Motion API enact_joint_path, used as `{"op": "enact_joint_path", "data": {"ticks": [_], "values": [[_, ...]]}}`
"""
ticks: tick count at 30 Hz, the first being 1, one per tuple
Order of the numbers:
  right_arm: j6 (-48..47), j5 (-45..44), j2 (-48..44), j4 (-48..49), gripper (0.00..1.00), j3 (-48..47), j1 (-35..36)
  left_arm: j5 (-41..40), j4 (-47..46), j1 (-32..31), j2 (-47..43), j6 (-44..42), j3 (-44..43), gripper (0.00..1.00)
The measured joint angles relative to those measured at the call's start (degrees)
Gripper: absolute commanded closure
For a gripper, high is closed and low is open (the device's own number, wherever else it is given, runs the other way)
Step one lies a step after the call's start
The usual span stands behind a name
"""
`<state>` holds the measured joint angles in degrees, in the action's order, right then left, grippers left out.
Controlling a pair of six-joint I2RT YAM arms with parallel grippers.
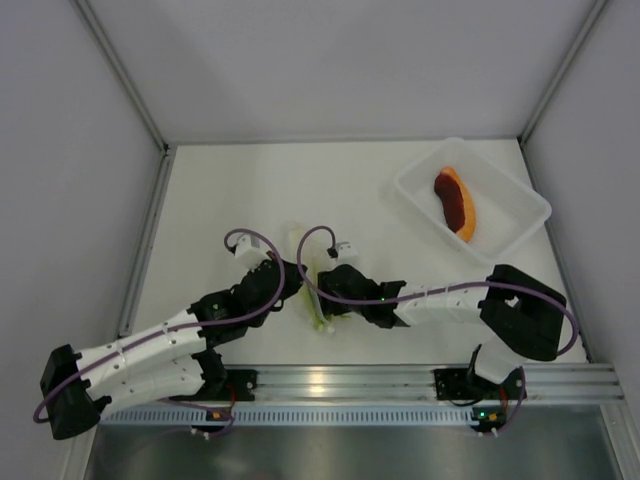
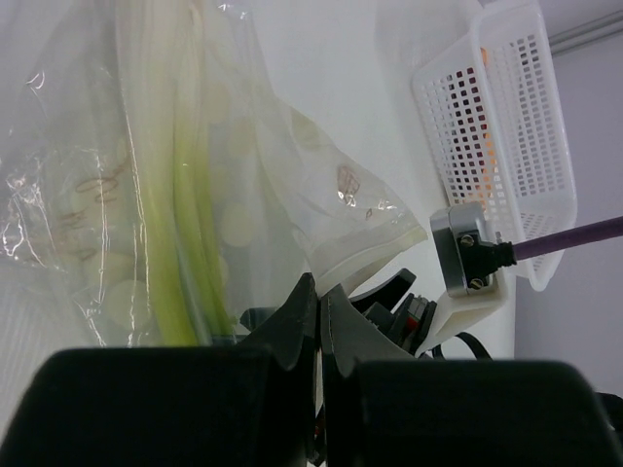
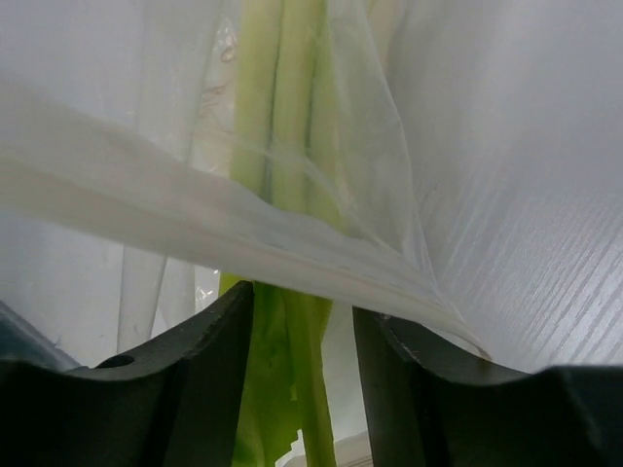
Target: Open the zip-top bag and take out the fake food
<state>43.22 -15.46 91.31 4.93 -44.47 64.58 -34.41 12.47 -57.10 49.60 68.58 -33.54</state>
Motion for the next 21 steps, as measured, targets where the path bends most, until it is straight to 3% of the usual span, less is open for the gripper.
{"op": "enact_joint_path", "data": {"ticks": [8,13,15,21], "values": [[1.7,-2.8,-0.5,2.8,0.51,-0.6,1.5,0.0,0.0,0.0,-0.3,0.4,-0.2,1.0],[2.5,-3.6,6.1,3.2,0.53,-4.8,1.7,0.0,0.0,-0.1,-0.4,0.6,-0.7,1.0],[3.0,-3.7,8.7,3.4,0.55,-5.4,1.7,0.0,0.1,-0.1,-0.6,0.5,-0.8,1.0],[3.7,-5.0,9.9,3.6,0.77,-5.3,1.8,-1.2,1.3,-0.2,-3.6,-0.3,-0.9,1.0]]}}
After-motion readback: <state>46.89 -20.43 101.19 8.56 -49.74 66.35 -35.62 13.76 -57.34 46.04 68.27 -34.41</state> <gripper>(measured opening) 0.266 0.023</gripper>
